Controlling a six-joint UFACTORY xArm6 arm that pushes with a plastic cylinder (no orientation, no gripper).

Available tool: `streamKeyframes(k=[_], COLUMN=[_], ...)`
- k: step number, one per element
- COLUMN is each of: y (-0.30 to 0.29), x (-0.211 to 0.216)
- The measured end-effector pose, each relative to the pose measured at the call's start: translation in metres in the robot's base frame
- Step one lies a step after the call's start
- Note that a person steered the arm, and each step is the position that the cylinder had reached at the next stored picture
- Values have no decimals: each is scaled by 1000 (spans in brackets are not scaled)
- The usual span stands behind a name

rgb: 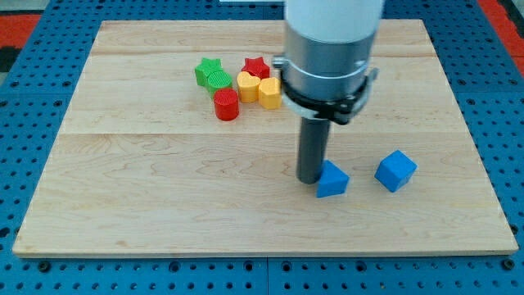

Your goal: Push group of blocks right and a bit up

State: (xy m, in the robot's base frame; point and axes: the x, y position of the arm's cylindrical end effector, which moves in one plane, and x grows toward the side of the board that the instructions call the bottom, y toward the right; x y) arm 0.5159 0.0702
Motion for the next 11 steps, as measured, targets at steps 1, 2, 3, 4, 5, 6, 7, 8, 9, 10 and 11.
streamKeyframes(k=[1, 2, 3, 4, 5, 6, 7, 8, 9, 10, 11], y=[37, 63, 56, 41, 1, -39, -51, -83, -124, -145, -145], x=[0, 0, -4, -10, -16, -29, -65, -82, -86, -86, -86])
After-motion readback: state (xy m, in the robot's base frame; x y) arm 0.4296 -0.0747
